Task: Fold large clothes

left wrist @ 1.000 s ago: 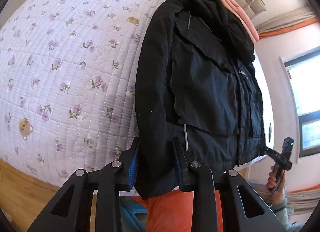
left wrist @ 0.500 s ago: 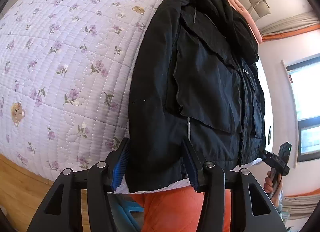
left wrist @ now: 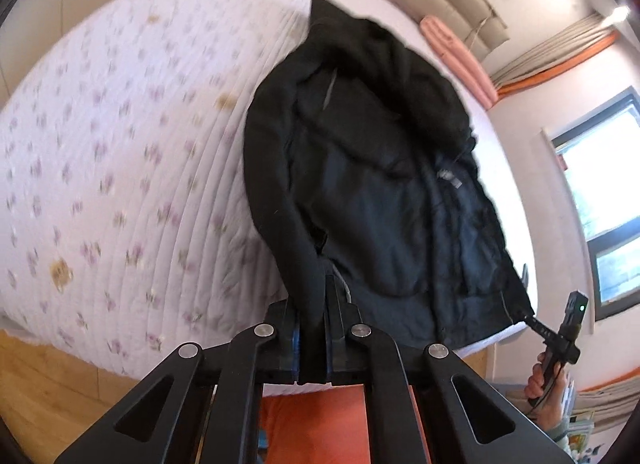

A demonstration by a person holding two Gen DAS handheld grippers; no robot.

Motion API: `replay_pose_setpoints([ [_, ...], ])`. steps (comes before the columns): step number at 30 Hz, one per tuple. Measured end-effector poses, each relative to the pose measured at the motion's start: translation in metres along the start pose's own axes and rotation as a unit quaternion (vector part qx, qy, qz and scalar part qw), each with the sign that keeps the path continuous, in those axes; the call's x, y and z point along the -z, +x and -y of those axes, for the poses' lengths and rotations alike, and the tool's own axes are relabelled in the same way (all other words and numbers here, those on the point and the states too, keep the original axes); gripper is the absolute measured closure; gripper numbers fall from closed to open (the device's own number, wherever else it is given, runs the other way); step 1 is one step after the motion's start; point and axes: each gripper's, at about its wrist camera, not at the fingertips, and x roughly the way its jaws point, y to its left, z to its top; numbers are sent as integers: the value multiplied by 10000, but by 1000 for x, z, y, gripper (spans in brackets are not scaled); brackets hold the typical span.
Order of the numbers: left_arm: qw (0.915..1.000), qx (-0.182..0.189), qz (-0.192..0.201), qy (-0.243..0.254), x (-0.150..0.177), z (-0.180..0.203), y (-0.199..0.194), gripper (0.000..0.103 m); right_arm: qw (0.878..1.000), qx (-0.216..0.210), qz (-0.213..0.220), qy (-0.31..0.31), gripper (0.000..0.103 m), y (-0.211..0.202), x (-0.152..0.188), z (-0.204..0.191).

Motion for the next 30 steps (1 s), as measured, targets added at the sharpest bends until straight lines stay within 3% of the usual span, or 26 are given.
replay_pose_setpoints([
  [5,9988,132,432,164,-31,26,-28,95,9989,79,440,-160,94,-37,-26,-17],
  [11,9959,404,807,100,-90,48,-43,95,9970,-54,765,-140,94,-62,-84,-15],
  [18,9928,502,1030,348,-187,73,-7,95,9952,-127,886,-400,94,-39,-184,0],
  [30,9978,333,577,74,-341,84,51,94,9989,64,402,-226,94,8,-346,1],
])
